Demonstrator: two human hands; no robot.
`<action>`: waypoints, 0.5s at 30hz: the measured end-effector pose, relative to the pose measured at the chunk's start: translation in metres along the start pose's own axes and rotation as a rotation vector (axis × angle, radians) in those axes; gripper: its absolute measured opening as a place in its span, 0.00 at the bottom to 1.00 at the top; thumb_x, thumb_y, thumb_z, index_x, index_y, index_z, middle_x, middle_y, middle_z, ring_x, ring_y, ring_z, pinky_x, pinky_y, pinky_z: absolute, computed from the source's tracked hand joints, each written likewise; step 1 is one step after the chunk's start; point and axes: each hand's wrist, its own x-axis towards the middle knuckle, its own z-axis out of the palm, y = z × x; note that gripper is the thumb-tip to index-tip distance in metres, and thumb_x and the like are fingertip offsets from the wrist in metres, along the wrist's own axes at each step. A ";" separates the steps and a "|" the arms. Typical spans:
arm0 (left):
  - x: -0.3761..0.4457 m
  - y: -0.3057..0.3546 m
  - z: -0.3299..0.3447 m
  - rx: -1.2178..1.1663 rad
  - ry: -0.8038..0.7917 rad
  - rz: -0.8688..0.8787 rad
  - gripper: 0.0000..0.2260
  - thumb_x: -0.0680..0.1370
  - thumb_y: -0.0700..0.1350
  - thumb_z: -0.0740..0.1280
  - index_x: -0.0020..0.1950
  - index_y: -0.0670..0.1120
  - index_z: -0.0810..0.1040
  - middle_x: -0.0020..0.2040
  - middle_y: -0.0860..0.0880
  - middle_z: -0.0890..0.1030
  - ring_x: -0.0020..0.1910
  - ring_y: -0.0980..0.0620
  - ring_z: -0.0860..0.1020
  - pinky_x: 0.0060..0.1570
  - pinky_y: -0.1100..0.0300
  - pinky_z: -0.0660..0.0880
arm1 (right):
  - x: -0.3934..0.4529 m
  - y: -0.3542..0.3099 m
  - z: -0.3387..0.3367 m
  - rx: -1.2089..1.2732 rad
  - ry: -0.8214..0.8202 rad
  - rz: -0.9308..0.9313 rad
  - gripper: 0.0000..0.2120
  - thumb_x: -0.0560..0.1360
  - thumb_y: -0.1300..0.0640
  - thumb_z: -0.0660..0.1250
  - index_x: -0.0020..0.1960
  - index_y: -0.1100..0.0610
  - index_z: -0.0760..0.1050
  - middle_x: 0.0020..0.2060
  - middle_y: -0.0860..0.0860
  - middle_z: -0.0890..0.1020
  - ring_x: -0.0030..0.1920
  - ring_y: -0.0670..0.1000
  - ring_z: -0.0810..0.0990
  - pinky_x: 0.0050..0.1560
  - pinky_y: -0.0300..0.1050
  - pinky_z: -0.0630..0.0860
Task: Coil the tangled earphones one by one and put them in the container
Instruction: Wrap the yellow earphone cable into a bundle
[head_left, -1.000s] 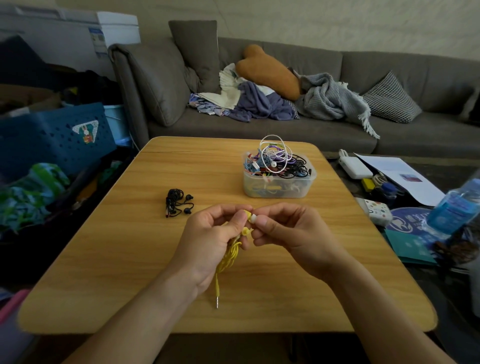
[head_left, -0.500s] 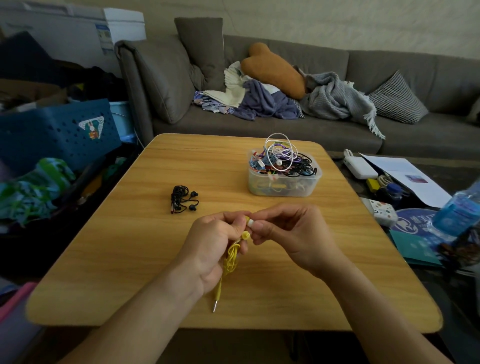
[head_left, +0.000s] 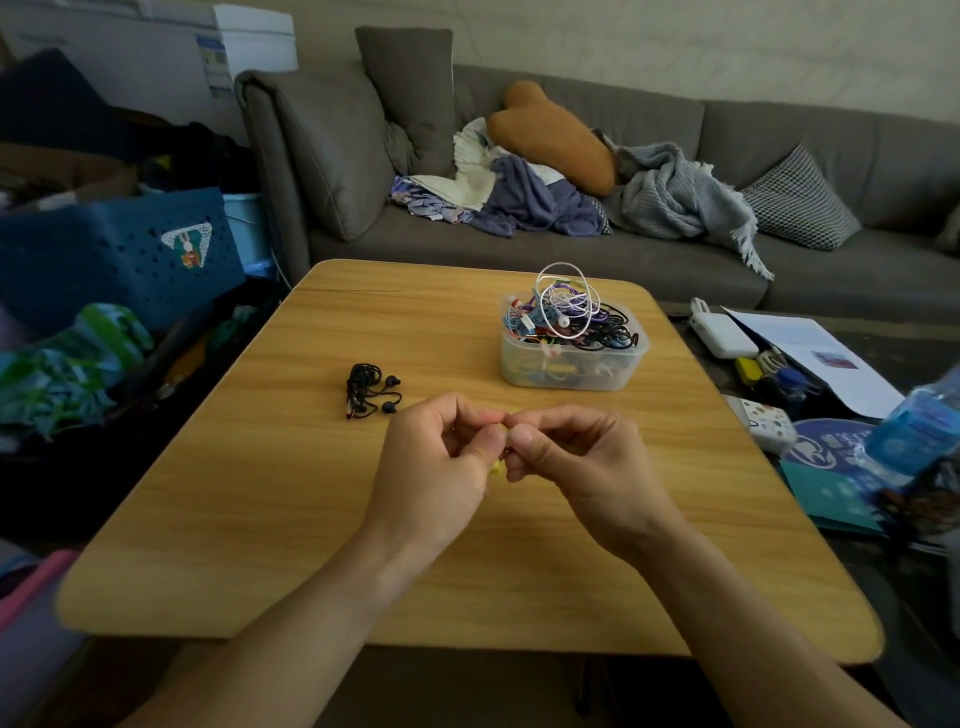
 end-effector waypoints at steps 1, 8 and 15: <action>0.000 -0.001 0.000 -0.038 0.007 -0.037 0.06 0.76 0.34 0.69 0.43 0.43 0.80 0.32 0.48 0.81 0.25 0.54 0.75 0.29 0.59 0.73 | 0.000 0.000 0.000 -0.012 -0.005 0.000 0.06 0.69 0.63 0.71 0.45 0.64 0.83 0.33 0.59 0.83 0.33 0.53 0.81 0.39 0.43 0.80; 0.001 0.004 -0.002 -0.303 0.010 -0.231 0.05 0.78 0.34 0.67 0.45 0.40 0.81 0.31 0.47 0.80 0.25 0.51 0.73 0.27 0.61 0.73 | 0.001 -0.002 0.003 -0.009 0.001 0.004 0.08 0.69 0.63 0.71 0.48 0.64 0.83 0.36 0.59 0.85 0.35 0.51 0.83 0.40 0.42 0.80; 0.003 0.004 0.000 -0.306 0.047 -0.241 0.04 0.78 0.34 0.66 0.49 0.38 0.81 0.34 0.47 0.80 0.26 0.53 0.73 0.28 0.63 0.73 | 0.000 -0.006 0.003 -0.043 0.007 0.016 0.07 0.69 0.63 0.71 0.47 0.60 0.84 0.37 0.58 0.85 0.36 0.53 0.84 0.42 0.42 0.82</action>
